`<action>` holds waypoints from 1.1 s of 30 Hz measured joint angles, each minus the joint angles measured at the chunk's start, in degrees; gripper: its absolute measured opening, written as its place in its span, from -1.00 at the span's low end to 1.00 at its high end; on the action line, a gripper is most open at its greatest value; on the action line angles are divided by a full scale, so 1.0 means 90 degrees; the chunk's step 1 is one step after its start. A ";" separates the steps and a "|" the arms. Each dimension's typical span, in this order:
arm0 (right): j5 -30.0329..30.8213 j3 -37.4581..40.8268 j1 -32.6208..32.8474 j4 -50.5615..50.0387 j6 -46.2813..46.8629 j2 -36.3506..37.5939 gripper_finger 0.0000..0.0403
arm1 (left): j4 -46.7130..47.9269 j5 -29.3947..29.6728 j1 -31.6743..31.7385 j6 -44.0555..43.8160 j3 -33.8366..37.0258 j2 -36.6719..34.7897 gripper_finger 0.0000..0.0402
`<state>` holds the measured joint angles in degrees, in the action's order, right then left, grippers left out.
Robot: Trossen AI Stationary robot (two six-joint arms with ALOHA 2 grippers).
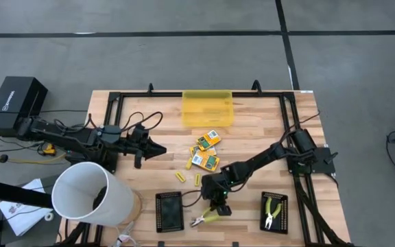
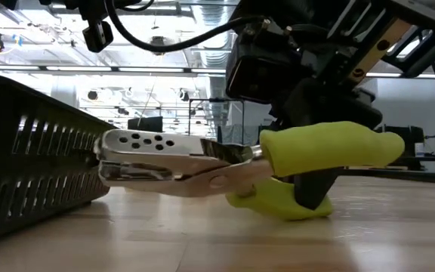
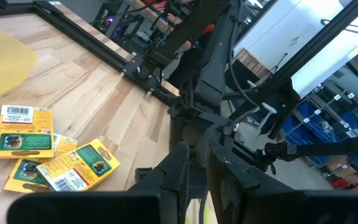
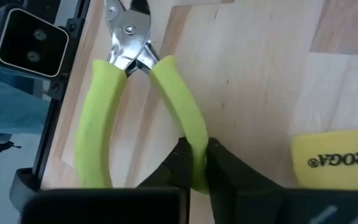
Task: Pick & Place School Supplies
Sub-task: Put the green hole puncher into the right black bin
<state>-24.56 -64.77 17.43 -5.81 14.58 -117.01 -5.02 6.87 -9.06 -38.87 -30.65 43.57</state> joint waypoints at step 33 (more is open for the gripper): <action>0.1625 0.0015 0.0256 -0.4503 0.1413 0.3638 -0.93 | -0.0346 0.0421 0.0002 0.0317 0.0002 0.0024 -0.76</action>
<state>-9.94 -64.64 19.73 -46.34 27.30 -84.27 -8.13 10.66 -9.04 -36.02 -30.63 43.79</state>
